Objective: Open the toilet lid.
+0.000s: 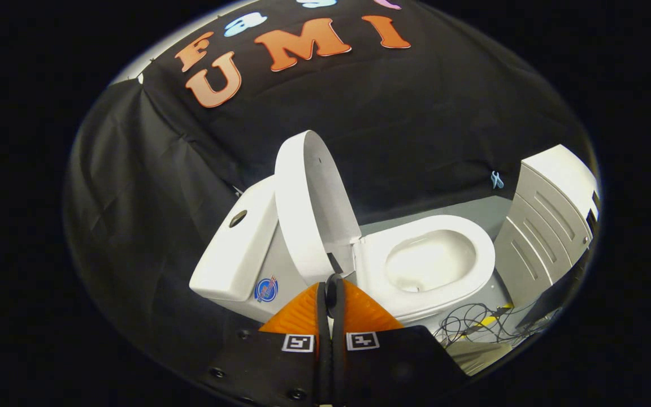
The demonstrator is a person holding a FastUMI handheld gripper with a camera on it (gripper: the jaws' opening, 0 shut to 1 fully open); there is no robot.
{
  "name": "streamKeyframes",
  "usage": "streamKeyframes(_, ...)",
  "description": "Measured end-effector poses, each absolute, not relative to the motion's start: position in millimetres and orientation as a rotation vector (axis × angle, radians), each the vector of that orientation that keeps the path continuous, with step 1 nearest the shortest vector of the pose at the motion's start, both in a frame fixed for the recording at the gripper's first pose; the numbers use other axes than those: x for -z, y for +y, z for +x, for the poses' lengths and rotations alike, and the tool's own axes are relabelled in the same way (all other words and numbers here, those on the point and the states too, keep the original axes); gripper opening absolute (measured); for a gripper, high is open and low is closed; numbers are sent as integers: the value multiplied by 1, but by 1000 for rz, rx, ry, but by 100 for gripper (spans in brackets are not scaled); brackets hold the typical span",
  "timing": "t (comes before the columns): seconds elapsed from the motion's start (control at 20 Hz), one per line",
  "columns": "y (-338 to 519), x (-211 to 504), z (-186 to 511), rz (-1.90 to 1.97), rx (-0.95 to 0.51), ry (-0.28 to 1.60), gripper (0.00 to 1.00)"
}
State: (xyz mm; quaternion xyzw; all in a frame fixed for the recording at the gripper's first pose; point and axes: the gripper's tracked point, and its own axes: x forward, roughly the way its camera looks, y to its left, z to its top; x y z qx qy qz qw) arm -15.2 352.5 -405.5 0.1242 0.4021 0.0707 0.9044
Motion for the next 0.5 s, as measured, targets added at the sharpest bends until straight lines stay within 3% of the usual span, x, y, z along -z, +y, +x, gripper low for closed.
streamKeyframes(0.5,405,413,-26,101,-188,798,8)
